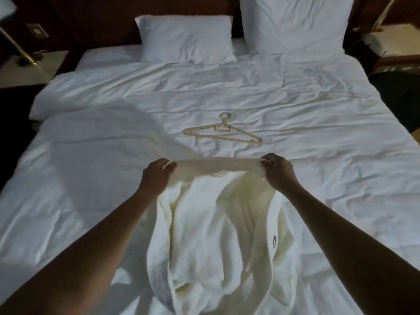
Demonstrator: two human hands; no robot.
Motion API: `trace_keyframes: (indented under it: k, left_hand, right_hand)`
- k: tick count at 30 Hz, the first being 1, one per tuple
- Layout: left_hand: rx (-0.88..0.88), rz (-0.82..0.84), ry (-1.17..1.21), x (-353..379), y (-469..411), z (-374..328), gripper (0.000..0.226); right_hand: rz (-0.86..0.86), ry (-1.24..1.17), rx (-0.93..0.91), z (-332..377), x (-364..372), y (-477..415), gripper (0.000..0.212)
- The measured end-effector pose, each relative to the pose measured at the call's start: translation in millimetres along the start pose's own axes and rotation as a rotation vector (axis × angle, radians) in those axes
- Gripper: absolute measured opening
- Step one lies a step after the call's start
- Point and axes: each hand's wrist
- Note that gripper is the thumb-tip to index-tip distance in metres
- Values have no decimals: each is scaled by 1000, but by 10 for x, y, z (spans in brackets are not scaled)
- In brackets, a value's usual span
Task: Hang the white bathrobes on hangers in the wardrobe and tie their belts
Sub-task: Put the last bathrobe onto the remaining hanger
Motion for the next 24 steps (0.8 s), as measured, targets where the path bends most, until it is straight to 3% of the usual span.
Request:
trace_keyframes:
  k: [6, 10, 14, 18, 21, 24]
  left_hand:
    - [-42, -44, -216, 965, -505, 632, 28]
    - [270, -135, -387, 1575, -468, 558, 59]
    - [414, 3, -529, 2229, -224, 647, 63]
    - [283, 120, -565, 2539, -158, 942, 69]
    - [207, 131, -531, 2590, -206, 929, 79]
    - [197, 117, -456, 2641, -213, 961, 80]
  right_hand:
    - [-11, 52, -29, -588, 865, -730, 23]
    - [25, 78, -17, -895, 1302, -1003, 21]
    - [33, 196, -33, -1025, 1495, -1126, 19]
    - [75, 224, -45, -883, 1436, -1436, 29]
    - [-66, 150, -52, -710, 1428, -1855, 36]
    - [-83, 285, -58, -604, 1462, -2249, 52]
Point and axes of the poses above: each hand's wrist, its own y-axis away from the middle knuckle, its own x-axis out of the palm, z = x × y, and after that the axes turned 3 degrees about x, right-handed
